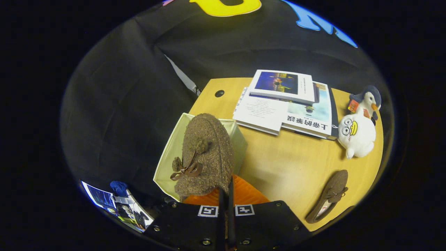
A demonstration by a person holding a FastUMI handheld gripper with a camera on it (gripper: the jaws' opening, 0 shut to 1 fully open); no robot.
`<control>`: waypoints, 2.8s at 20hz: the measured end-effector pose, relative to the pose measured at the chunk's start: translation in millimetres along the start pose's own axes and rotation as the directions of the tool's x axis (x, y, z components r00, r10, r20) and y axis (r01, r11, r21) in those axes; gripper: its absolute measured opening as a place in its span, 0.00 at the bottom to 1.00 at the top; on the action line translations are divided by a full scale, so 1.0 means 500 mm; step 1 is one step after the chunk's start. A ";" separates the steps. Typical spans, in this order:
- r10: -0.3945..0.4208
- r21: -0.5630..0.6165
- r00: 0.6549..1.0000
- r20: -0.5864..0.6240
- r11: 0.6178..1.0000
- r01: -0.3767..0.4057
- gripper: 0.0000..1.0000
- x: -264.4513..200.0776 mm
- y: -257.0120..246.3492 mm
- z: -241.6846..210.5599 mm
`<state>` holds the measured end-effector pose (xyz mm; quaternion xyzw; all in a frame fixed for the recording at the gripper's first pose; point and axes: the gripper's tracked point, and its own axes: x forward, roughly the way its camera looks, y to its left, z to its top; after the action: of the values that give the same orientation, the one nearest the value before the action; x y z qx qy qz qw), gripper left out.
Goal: Open the storage box then place both shoes into the box .Put the left shoe in first, then the right shoe, with the right side of both shoes facing outward in a uniform manner.
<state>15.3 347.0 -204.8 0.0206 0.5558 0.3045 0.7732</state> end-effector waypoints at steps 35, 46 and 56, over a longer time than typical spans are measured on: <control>0.067 -0.004 0.998 -0.018 0.998 -0.068 0.98 0.054 0.093 0.040; 0.066 0.076 0.991 0.121 0.994 -0.075 0.98 -0.123 -0.091 0.014; -0.041 0.224 0.975 0.218 0.974 -0.009 0.98 -0.231 -0.307 -0.049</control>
<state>40.0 157.5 -173.1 0.1370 0.4973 0.2295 0.8254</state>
